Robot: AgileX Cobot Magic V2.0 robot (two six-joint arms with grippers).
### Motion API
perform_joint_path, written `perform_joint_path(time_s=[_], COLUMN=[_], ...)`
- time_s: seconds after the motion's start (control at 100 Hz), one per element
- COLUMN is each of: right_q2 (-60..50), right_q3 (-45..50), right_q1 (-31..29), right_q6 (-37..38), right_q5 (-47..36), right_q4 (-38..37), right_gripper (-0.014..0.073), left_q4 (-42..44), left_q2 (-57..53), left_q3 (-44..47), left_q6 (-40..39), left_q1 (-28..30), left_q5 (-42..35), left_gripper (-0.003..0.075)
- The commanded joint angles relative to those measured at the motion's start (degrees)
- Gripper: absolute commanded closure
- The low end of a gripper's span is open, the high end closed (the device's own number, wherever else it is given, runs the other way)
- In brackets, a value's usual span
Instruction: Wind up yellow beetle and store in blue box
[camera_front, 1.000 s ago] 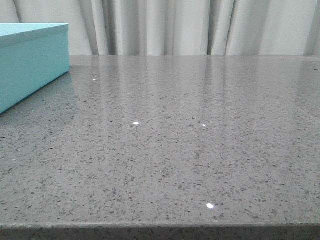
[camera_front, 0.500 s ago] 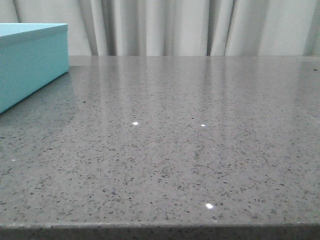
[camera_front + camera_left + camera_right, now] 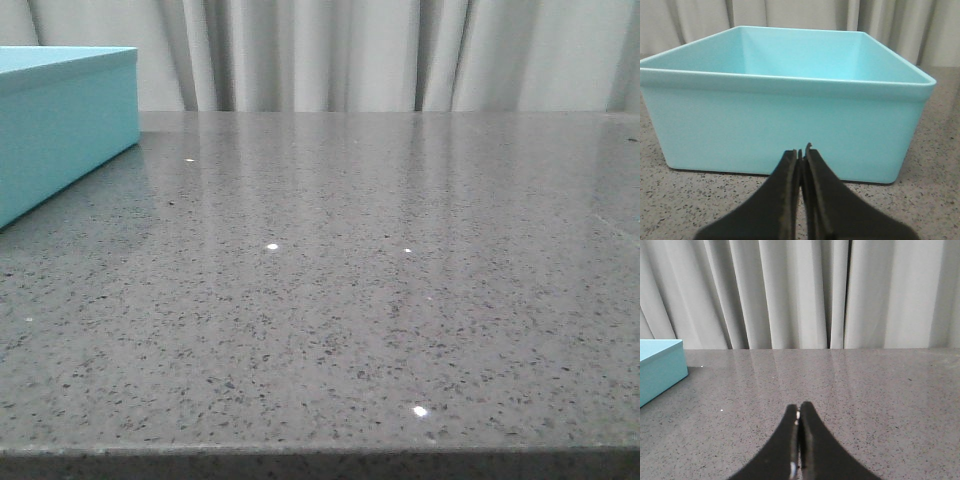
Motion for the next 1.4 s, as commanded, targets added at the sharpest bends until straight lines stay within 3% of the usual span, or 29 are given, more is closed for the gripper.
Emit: perform_joint_path(time_s=[0.0, 0.8, 0.92, 1.18, 1.39], right_q2=[0.9, 0.9, 0.9, 0.9, 0.8], right_q3=[-1.3, -0.7, 2.2, 12.3, 18.3], right_q1=[0.0, -0.2, -1.6, -9.0, -13.0], right_q6=[-0.6, -0.6, -0.6, -0.6, -0.6], right_q5=[-4.6, -5.4, -11.4, -34.1, -37.4], right_q4=[-1.2, -1.2, -1.2, -1.1, 0.8], right_gripper=[0.0660, 0.0660, 0.0660, 0.0660, 0.0660], left_q4=[-0.5, -0.5, -0.5, -0.5, -0.5], left_q2=[-1.8, -1.8, -1.8, -1.8, -1.8], left_q3=[2.5, 2.5, 2.5, 2.5, 2.5], left_q6=[-0.5, -0.5, -0.5, -0.5, -0.5], left_q1=[0.0, 0.0, 0.0, 0.0, 0.0], left_q5=[-4.5, -4.5, -4.5, -4.5, -4.5], left_gripper=[0.0741, 0.0741, 0.0741, 0.0741, 0.0741])
